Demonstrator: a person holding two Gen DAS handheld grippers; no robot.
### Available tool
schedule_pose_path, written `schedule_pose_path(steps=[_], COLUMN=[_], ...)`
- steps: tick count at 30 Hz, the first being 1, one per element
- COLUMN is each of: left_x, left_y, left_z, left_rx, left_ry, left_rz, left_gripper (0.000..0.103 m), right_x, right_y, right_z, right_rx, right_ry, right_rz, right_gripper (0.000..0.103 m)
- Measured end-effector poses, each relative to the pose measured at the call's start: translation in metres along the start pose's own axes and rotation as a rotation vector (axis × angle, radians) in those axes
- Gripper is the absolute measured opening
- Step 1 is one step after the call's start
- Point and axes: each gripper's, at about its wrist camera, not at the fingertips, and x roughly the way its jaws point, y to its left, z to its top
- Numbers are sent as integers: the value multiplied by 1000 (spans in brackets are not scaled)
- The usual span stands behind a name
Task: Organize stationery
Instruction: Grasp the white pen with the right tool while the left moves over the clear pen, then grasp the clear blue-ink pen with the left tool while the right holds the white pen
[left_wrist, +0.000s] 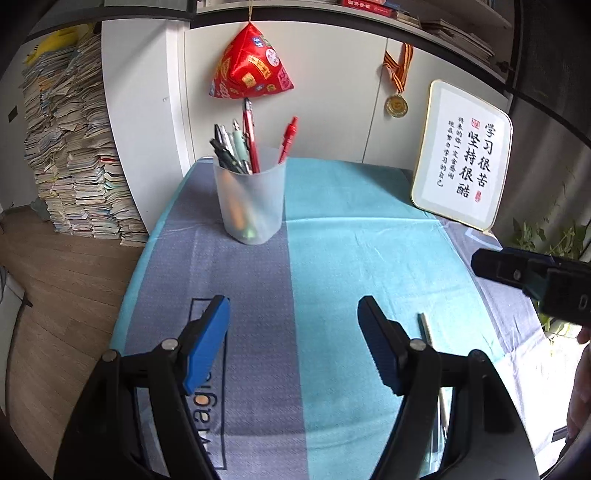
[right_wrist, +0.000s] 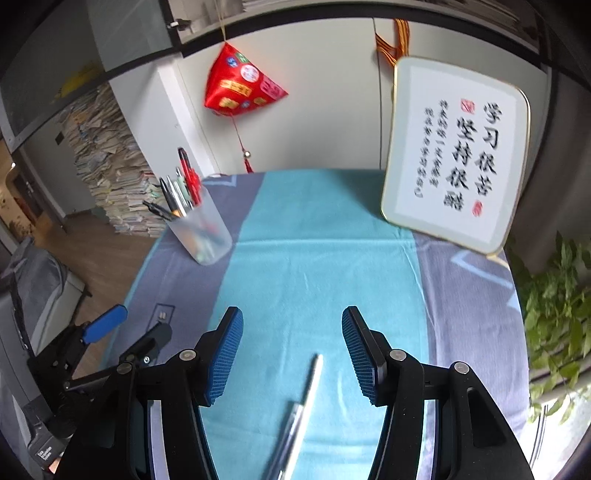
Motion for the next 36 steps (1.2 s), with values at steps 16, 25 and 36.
schedule_pose_path(steps=[16,25,36], left_x=[17,19,27], left_y=[-45,-49,-46], left_z=[-38,-45,-49], left_rx=[97,120,103], left_ry=[161,172,210], left_rz=[61,76,89], left_gripper=[71,71,71], right_x=[72,83,86], right_y=[-34,-21,-6], right_z=[-37,-30,-31], right_rx=[155,140,38], right_ry=[244,248,259], right_rz=[0,1,-117], right_gripper=[46,37,8])
